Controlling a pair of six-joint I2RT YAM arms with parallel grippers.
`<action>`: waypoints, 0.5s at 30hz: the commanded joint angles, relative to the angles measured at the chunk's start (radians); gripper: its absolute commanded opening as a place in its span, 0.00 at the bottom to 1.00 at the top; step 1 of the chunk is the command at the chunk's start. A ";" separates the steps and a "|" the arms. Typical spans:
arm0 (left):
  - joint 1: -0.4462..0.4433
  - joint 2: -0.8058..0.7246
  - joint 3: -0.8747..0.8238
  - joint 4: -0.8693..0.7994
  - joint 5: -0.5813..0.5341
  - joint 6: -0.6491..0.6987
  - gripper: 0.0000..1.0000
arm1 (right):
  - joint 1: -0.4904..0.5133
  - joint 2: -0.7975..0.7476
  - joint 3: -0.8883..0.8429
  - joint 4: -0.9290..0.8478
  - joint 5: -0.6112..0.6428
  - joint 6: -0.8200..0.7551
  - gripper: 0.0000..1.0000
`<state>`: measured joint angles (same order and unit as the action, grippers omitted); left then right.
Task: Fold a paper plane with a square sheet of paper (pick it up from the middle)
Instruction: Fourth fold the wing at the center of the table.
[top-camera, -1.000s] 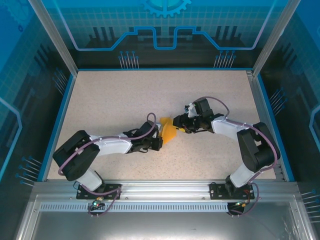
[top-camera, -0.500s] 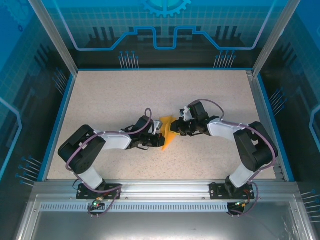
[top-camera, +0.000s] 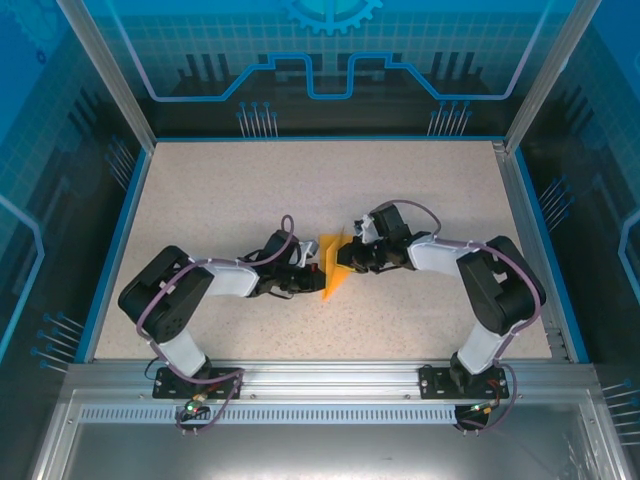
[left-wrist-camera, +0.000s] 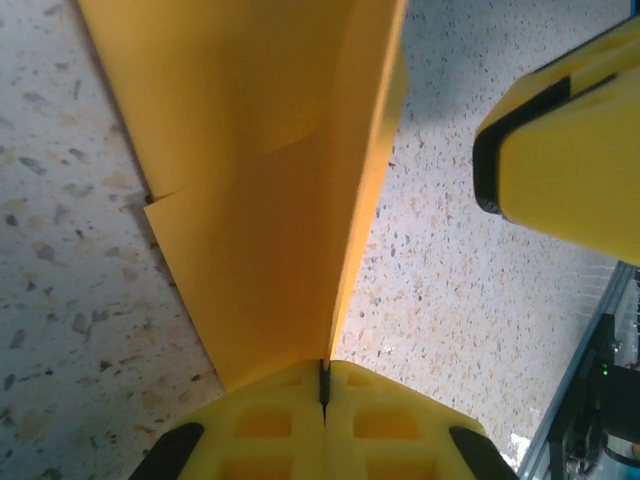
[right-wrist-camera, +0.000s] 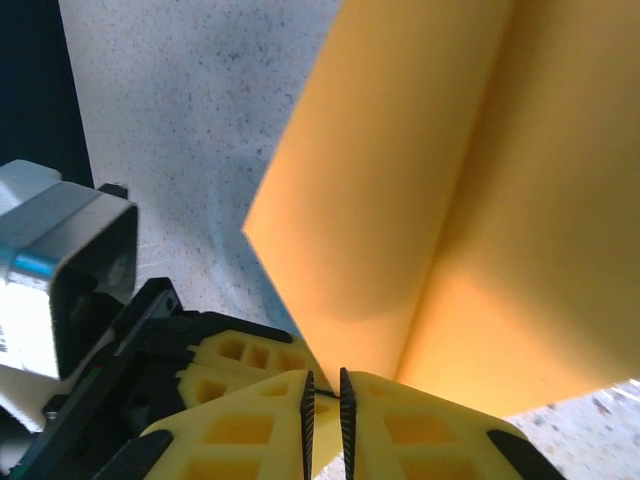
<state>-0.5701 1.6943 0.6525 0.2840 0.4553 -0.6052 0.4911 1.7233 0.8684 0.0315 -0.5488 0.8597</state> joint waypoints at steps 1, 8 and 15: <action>0.022 0.025 -0.002 0.021 0.062 -0.027 0.05 | 0.023 0.036 0.049 0.032 -0.032 -0.006 0.17; 0.051 0.048 -0.007 0.060 0.113 -0.062 0.04 | 0.027 0.098 0.087 0.065 -0.037 0.018 0.17; 0.074 0.058 0.004 0.061 0.156 -0.065 0.05 | 0.026 0.144 0.095 0.070 -0.012 0.028 0.17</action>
<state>-0.5121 1.7367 0.6525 0.3267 0.5652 -0.6567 0.5041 1.8412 0.9428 0.0910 -0.5575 0.8757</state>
